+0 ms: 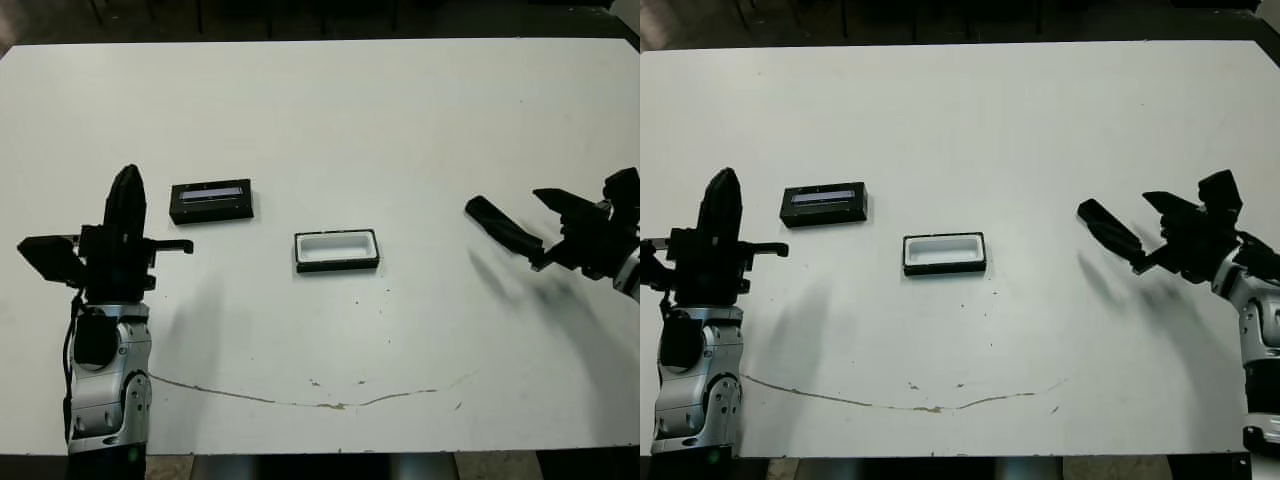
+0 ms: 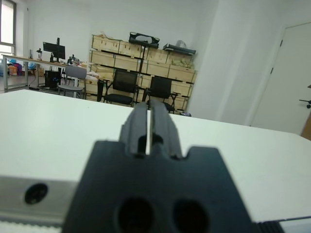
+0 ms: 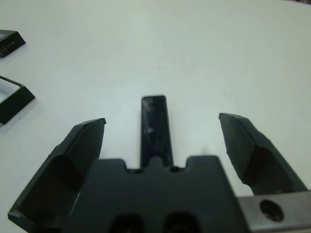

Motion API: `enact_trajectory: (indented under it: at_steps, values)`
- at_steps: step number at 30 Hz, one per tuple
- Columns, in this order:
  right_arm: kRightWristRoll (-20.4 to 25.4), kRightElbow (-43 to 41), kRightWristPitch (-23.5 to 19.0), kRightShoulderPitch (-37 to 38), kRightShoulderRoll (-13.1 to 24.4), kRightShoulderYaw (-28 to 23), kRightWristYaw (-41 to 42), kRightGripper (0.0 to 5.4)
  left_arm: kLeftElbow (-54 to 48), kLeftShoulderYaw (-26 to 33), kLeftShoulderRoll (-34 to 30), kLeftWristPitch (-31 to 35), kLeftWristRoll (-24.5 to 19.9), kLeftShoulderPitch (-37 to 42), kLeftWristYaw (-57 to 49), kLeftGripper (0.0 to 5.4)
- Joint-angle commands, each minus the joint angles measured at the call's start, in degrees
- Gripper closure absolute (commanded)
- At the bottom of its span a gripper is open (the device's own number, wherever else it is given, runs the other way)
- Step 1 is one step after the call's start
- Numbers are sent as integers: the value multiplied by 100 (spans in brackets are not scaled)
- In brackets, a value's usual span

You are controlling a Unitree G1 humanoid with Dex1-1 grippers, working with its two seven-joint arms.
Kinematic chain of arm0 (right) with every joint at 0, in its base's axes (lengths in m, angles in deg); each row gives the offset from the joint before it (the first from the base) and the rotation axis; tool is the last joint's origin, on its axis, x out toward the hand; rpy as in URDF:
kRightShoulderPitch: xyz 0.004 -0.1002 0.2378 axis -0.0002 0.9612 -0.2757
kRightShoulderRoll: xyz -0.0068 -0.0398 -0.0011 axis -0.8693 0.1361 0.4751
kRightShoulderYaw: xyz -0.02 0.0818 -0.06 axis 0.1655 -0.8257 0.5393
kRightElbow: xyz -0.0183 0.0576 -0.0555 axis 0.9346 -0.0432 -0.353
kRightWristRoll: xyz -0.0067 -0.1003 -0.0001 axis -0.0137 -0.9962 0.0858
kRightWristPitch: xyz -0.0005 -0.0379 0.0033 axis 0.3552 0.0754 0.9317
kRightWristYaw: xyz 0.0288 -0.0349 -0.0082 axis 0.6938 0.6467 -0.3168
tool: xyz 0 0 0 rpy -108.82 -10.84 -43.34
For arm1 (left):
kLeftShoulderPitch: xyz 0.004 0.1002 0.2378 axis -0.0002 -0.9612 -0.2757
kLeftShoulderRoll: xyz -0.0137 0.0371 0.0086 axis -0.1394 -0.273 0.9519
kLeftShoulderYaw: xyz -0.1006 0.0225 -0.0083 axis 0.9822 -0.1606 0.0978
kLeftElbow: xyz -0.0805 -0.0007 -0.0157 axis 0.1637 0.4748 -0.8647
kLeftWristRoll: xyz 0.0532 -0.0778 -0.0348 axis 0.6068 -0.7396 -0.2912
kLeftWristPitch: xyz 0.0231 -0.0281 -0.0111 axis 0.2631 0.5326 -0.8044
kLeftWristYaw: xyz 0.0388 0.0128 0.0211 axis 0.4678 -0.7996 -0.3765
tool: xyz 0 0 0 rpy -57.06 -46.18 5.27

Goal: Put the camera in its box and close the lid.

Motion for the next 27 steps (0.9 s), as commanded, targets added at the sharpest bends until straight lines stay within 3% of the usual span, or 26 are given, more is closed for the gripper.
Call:
enact_trajectory:
  at_steps: [1,7,17,21,27]
  values:
    - [-97,111,83,178,-40,33,-47,0,-6,9,-47,93,-2,-119,-4,540]
    - [-164,124,278,291,-105,146,6,0,-59,-16,-20,127,42,-159,-66,540]
    - [-142,-209,-9,428,-179,289,-84,0,-18,-20,-5,70,59,-169,-69,540]
    - [-47,-394,-390,511,-299,168,-428,0,17,-8,-9,39,49,-173,-52,540]
    - [-168,-658,-405,707,-431,129,-1057,29,87,-2,-19,-57,58,-183,-26,540]
